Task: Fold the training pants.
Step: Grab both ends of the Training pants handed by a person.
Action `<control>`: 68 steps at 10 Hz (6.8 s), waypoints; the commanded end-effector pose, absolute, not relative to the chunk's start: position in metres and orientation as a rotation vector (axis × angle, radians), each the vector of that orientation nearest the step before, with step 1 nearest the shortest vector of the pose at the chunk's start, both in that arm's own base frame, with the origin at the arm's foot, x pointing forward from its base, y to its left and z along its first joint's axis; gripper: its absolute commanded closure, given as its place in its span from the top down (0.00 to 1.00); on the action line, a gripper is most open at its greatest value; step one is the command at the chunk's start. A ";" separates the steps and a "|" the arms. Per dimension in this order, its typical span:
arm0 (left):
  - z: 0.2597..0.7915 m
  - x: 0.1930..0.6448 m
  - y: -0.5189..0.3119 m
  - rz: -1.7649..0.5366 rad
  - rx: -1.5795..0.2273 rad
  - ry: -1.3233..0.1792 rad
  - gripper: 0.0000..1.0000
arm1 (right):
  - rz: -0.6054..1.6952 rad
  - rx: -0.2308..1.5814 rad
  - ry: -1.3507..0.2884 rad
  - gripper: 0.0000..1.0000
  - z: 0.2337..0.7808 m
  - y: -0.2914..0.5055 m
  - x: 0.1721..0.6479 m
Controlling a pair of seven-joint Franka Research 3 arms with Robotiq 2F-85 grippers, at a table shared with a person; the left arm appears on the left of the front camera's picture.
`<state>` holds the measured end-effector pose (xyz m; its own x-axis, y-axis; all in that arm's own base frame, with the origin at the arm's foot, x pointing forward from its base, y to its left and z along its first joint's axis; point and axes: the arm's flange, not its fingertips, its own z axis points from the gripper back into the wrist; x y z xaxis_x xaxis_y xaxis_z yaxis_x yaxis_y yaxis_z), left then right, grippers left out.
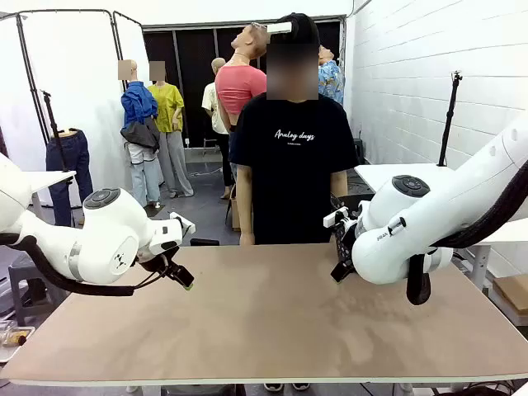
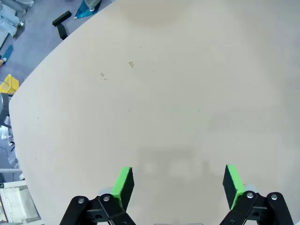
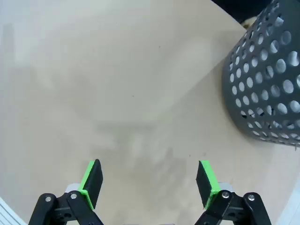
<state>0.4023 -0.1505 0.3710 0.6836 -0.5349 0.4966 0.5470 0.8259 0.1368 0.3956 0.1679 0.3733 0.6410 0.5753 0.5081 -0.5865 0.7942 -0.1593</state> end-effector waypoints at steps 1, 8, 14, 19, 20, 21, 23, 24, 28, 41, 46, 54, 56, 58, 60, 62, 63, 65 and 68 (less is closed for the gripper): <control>0.371 0.402 -0.151 -0.607 -0.023 -0.549 1.00 | 0.662 0.021 -0.572 1.00 0.373 0.168 0.396; 0.371 0.402 -0.151 -0.607 -0.023 -0.549 1.00 | 0.662 0.021 -0.572 1.00 0.373 0.168 0.396; 0.371 0.402 -0.151 -0.607 -0.023 -0.549 1.00 | 0.662 0.021 -0.572 1.00 0.373 0.168 0.396; 0.405 0.381 -0.152 -0.607 -0.034 -0.545 1.00 | 0.677 0.056 -0.544 1.00 0.410 0.159 0.381; 0.420 0.373 -0.152 -0.613 -0.043 -0.549 1.00 | 0.680 0.067 -0.546 1.00 0.424 0.156 0.376; 0.434 0.365 -0.152 -0.618 -0.047 -0.555 1.00 | 0.679 0.061 -0.565 1.00 0.438 0.154 0.370; 0.460 0.345 -0.157 -0.621 -0.028 -0.561 1.00 | 0.684 0.084 -0.598 1.00 0.469 0.149 0.355; 0.479 0.339 -0.157 -0.632 -0.031 -0.582 1.00 | 0.692 0.095 -0.616 1.00 0.481 0.148 0.349; 0.517 0.308 -0.163 -0.653 -0.010 -0.641 1.00 | 0.717 0.114 -0.692 1.00 0.517 0.142 0.323; 0.541 0.294 -0.171 -0.704 0.021 -0.696 1.00 | 0.708 0.084 -0.732 1.00 0.542 0.146 0.315; 0.541 0.294 -0.171 -0.704 0.021 -0.696 1.00 | 0.708 0.084 -0.732 1.00 0.542 0.146 0.315; 0.541 0.294 -0.171 -0.704 0.021 -0.696 1.00 | 0.708 0.084 -0.732 1.00 0.542 0.146 0.315; 0.541 0.294 -0.171 -0.704 0.021 -0.696 1.00 | 0.708 0.084 -0.732 1.00 0.542 0.146 0.315; 0.541 0.294 -0.171 -0.704 0.021 -0.696 1.00 | 0.708 0.084 -0.732 1.00 0.542 0.146 0.315; 0.541 0.294 -0.171 -0.704 0.021 -0.696 1.00 | 0.708 0.084 -0.732 1.00 0.542 0.146 0.315; 0.541 0.294 -0.171 -0.704 0.021 -0.696 1.00 | 0.708 0.084 -0.732 1.00 0.542 0.146 0.315; 0.541 0.294 -0.171 -0.704 0.021 -0.696 1.00 | 0.708 0.084 -0.732 1.00 0.542 0.146 0.315; 0.541 0.294 -0.171 -0.704 0.021 -0.696 1.00 | 0.708 0.084 -0.732 1.00 0.542 0.146 0.315; 0.541 0.294 -0.171 -0.704 0.021 -0.696 1.00 | 0.708 0.084 -0.732 1.00 0.542 0.146 0.315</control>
